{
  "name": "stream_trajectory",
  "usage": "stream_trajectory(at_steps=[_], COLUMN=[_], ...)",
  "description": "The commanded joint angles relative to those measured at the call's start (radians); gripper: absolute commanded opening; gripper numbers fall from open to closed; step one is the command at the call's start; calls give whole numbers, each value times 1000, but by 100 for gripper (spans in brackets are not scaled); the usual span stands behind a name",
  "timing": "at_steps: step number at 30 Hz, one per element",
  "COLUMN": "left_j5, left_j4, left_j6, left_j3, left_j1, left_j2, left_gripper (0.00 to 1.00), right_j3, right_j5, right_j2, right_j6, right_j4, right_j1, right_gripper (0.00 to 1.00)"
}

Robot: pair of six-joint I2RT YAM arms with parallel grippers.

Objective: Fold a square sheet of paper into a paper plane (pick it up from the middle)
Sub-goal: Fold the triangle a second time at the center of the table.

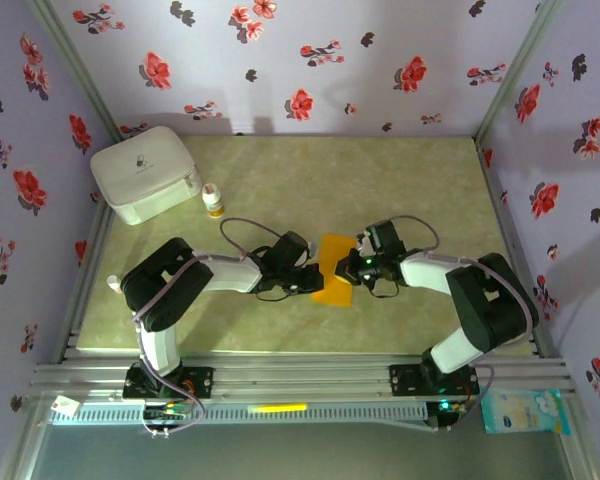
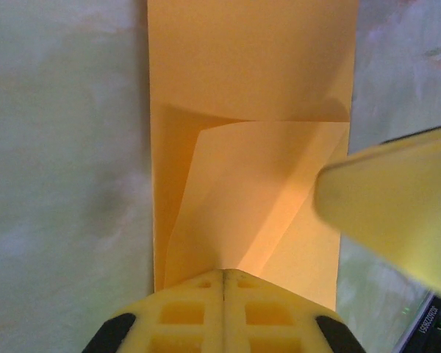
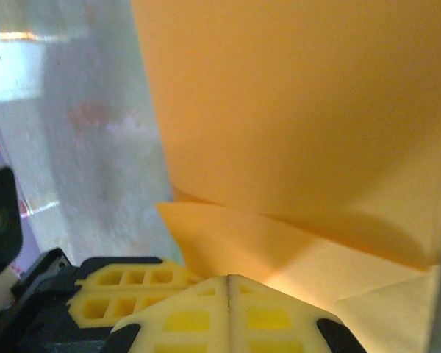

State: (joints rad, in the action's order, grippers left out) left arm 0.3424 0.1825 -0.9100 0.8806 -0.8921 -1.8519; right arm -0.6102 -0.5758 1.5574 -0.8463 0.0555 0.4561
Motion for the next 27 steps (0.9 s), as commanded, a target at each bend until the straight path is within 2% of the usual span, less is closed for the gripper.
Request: stream_trajectory(at_steps=[1, 5, 9, 14, 20, 24, 27], left_j5=[-5, -16, -12, -7, -16, -23, -42], left_j4=[-109, -149, -160, -164, -115, -66, 58], left_j6=[-2, 2, 6, 8, -29, -120, -235], left_j3=[-26, -14, -18, -41, -63, -77, -116], left_j1=[-13, -14, -20, -30, -39, -48, -63], left_j2=[-27, -19, -18, -12, -4, 8, 36], left_gripper=[0, 0, 0, 0, 0, 0, 0], right_j3=[-5, 43, 80, 76, 88, 102, 99], right_j5=[7, 124, 81, 76, 51, 31, 40], right_j2=[57, 38, 39, 28, -16, -96, -170], right_j6=[-26, -23, -49, -11, -12, -29, -4], right_j4=[35, 11, 82, 49, 65, 63, -20], right_j1=[26, -14, -108, -184, -214, -213, -212], right_gripper=[2, 0, 0, 0, 2, 5, 9])
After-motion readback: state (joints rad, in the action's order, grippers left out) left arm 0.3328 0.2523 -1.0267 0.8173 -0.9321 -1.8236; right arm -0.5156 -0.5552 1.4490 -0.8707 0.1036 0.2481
